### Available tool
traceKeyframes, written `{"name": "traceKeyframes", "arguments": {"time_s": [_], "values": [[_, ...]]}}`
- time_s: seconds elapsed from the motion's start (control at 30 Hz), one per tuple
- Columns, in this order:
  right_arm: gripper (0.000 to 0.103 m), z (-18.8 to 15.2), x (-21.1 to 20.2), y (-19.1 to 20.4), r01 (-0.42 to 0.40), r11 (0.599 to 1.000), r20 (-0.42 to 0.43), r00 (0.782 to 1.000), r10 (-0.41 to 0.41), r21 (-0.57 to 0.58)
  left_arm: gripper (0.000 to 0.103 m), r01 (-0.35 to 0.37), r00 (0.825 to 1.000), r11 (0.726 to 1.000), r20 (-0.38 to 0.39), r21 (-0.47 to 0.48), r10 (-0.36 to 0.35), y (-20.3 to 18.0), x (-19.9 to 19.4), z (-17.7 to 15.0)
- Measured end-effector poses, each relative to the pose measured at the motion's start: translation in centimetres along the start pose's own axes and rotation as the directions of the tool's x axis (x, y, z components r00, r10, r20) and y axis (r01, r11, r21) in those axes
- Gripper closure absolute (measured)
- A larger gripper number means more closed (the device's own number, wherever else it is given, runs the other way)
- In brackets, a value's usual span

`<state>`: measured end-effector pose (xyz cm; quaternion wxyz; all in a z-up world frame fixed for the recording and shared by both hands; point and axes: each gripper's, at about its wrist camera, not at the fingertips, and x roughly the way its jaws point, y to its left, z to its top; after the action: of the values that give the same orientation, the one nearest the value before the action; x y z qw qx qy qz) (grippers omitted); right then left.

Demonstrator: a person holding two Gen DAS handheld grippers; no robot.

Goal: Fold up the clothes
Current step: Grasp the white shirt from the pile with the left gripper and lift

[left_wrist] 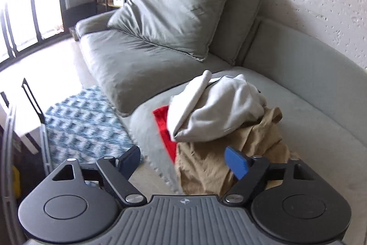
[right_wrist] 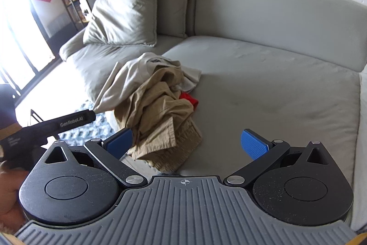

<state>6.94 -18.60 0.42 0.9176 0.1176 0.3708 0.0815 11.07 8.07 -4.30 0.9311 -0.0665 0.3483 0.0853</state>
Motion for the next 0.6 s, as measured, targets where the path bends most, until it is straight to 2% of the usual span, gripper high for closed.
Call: {"name": "traceKeyframes", "arguments": {"time_s": [0.03,0.1,0.17,0.23,0.3,0.37,0.4,0.47,0.53,0.6], "values": [[0.000,0.0,0.3,-0.2,-0.019,1.000,0.016,1.000,0.019,0.017,0.031,0.026,1.000,0.999,0.016,0.033,-0.026,-0.3,0.4,0.1],[0.000,0.1,0.9,-0.3,-0.038,0.998,0.029,0.999,0.036,0.049,0.032,0.075,0.996,0.992,0.046,0.103,-0.080,-0.8,1.2,0.4],[0.000,0.4,1.6,-0.2,-0.036,0.999,0.021,0.999,0.035,0.039,0.031,0.119,0.991,0.972,0.040,0.203,-0.130,-1.3,1.9,0.1],[0.000,0.6,2.1,0.0,-0.018,1.000,0.027,0.999,0.017,0.007,0.031,0.163,0.983,0.940,0.029,0.301,-0.179,-1.9,2.7,-0.3],[0.000,0.8,2.7,0.1,0.008,1.000,0.027,1.000,-0.008,-0.024,0.031,0.203,0.974,0.896,0.012,0.395,-0.226,-2.4,3.4,-0.6],[0.000,1.0,3.4,0.0,0.027,0.999,0.015,1.000,-0.026,-0.026,0.041,0.235,0.969,0.895,-0.015,0.380,-0.248,-2.2,4.6,-0.6],[0.000,1.1,3.8,-0.2,0.030,0.999,0.004,1.000,-0.030,-0.016,0.050,0.228,0.970,0.894,-0.013,0.385,-0.242,-2.1,5.0,-0.7],[0.000,1.3,4.7,-0.5,0.031,0.999,-0.031,0.999,-0.031,0.010,0.052,0.198,0.976,0.892,0.000,0.407,-0.217,-2.1,5.7,-0.8],[0.000,1.4,5.6,-0.7,0.032,0.999,-0.062,0.998,-0.030,0.029,0.055,0.147,0.982,0.859,0.028,0.490,-0.184,-2.7,6.1,-1.2],[0.000,1.4,6.3,-0.9,0.034,0.999,-0.077,0.997,-0.031,0.035,0.055,0.075,0.987,0.794,0.071,0.603,-0.147,-3.8,6.5,-2.1]]}}
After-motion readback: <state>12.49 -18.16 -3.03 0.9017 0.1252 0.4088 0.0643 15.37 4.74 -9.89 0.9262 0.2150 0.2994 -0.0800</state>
